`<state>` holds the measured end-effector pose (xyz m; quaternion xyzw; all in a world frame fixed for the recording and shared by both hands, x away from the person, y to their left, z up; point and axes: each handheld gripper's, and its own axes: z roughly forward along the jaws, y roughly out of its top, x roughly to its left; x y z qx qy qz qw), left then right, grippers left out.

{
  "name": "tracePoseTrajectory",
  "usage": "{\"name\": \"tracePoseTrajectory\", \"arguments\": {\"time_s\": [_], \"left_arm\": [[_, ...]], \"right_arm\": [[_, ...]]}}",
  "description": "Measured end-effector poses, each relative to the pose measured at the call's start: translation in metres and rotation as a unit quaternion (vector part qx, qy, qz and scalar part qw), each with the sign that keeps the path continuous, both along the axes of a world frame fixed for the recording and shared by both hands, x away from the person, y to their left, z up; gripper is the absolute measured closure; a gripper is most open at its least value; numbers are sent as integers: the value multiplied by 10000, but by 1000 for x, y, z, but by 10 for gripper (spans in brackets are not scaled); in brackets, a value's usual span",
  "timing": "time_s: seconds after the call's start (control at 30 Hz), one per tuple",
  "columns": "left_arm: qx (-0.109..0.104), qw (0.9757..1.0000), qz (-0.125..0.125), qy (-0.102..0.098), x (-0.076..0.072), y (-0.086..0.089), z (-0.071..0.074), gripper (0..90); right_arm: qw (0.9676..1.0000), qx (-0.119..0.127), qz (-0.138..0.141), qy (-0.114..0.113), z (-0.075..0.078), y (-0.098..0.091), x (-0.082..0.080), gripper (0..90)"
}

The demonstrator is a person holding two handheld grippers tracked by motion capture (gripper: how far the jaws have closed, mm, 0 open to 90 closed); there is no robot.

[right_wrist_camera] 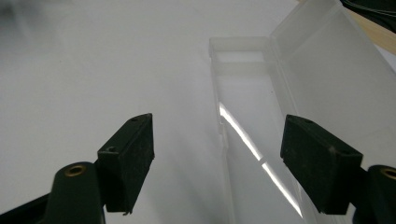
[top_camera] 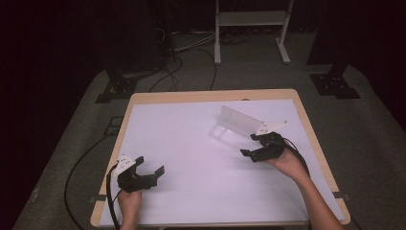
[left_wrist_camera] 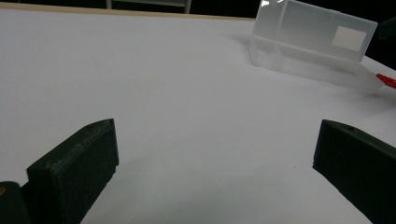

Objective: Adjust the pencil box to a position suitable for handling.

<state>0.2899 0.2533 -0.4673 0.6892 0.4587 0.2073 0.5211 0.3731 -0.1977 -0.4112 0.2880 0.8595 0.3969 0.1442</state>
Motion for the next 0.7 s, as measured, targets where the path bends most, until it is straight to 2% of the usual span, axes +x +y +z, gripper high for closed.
{"name": "tracePoseTrajectory", "arguments": {"time_s": [0.4,0.7], "left_arm": [[8,10000,-3,3,0,0,0,0],[1,10000,-1,5,0,0,0,0]], "right_arm": [[9997,-130,84,191,-13,16,22,272],[9989,-254,130,362,-24,25,35,325]]}}
